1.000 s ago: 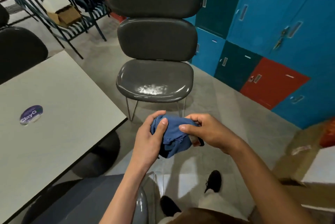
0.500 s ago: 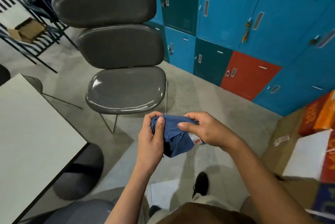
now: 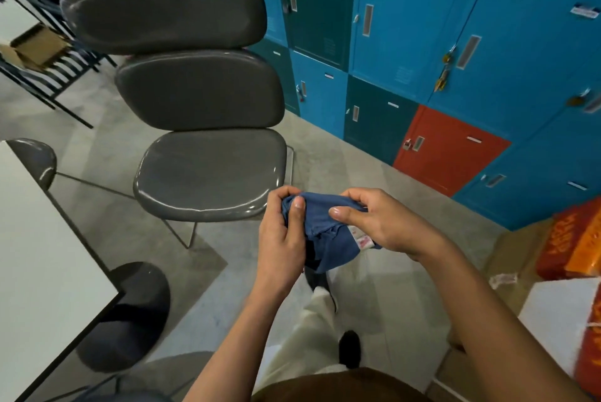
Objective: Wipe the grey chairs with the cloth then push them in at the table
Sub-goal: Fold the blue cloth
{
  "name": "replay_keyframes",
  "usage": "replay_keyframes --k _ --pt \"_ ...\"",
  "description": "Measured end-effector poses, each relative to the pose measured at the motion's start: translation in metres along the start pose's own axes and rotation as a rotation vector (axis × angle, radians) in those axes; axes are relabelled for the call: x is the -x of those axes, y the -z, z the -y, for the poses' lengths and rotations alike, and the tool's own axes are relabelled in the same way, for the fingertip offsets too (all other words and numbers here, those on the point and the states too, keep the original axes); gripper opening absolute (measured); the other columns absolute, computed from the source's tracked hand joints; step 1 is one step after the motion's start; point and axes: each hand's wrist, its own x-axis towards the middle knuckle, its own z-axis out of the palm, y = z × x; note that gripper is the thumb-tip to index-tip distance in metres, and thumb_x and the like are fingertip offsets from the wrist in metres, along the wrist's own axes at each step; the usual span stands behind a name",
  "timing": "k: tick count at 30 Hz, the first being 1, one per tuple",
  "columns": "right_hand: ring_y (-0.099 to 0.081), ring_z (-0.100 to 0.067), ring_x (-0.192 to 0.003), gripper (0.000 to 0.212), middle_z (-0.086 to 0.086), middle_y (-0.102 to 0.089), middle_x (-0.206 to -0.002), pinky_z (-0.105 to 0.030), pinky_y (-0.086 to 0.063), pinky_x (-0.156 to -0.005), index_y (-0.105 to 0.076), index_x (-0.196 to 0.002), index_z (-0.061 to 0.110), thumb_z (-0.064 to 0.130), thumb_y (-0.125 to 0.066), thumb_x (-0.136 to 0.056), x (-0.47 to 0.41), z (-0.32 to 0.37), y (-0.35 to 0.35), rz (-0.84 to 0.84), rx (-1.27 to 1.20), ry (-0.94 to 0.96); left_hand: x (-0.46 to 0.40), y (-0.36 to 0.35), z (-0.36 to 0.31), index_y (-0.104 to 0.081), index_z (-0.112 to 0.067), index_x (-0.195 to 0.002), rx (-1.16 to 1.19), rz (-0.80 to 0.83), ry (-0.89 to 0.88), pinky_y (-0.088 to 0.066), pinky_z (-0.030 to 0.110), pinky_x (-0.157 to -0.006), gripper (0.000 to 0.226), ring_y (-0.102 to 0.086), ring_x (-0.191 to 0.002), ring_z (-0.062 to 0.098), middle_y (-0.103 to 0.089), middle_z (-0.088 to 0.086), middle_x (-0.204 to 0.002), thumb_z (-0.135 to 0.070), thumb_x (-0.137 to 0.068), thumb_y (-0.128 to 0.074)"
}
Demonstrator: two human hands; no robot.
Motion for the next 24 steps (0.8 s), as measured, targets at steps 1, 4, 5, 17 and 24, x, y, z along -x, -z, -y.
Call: replay_keyframes --k 1,4,5,17,24 --pt "-0.058 0.002 -0.055 0.016 0.007 -0.065 -0.07 -0.017 -0.041 -0.048 -0.065 -0.098 0.014 0.03 -0.062 -0.1 -0.01 0.003 0.008 0.001 -0.002 -0.005 -0.012 -0.005 0.0 -0.054 -0.029 -0.109 0.008 -0.002 -0.01 -0.052 0.031 -0.081 0.011 -0.062 -0.091 0.011 -0.062 -0.02 -0.097 -0.02 -0.109 -0.048" --pt "-0.058 -0.007 -0.063 0.021 -0.002 -0.064 -0.075 -0.025 -0.042 -0.053 -0.064 -0.096 0.014 0.034 -0.063 -0.1 -0.046 0.01 0.032 -0.002 0.05 -0.007 -0.051 -0.02 -0.001 -0.055 -0.023 -0.11 0.027 -0.019 -0.027 -0.048 0.018 -0.078 0.008 -0.062 -0.09 0.007 -0.062 -0.022 -0.096 -0.018 -0.109 -0.048" --pt "-0.057 -0.007 -0.063 0.021 -0.001 -0.063 -0.073 -0.025 -0.042 -0.053 -0.063 -0.093 0.014 0.034 -0.063 -0.1 -0.058 0.013 0.04 -0.004 0.07 -0.008 -0.065 -0.025 0.001 -0.055 -0.022 -0.11 0.033 -0.024 -0.025 -0.047 0.017 -0.077 0.007 -0.062 -0.09 0.006 -0.062 -0.022 -0.096 -0.019 -0.109 -0.048" --pt "-0.053 -0.005 -0.052 0.021 0.003 -0.058 -0.069 -0.024 -0.039 -0.045 -0.061 -0.097 0.011 0.032 -0.06 -0.101 -0.225 0.085 0.132 0.041 0.083 -0.004 -0.262 -0.051 -0.005 -0.055 -0.029 -0.11 0.027 -0.092 -0.091 -0.053 0.031 -0.082 0.009 -0.063 -0.094 0.011 -0.063 -0.017 -0.101 -0.03 -0.105 -0.047" --pt "-0.055 -0.003 -0.054 0.019 0.007 -0.059 -0.067 -0.025 -0.041 -0.049 -0.059 -0.092 0.019 0.036 -0.06 -0.101 -0.307 0.122 0.166 0.091 0.121 0.047 -0.347 -0.052 -0.015 -0.053 -0.031 -0.109 0.017 -0.167 -0.112 -0.051 0.03 -0.08 0.008 -0.061 -0.091 0.01 -0.06 -0.02 -0.098 -0.025 -0.107 -0.047"
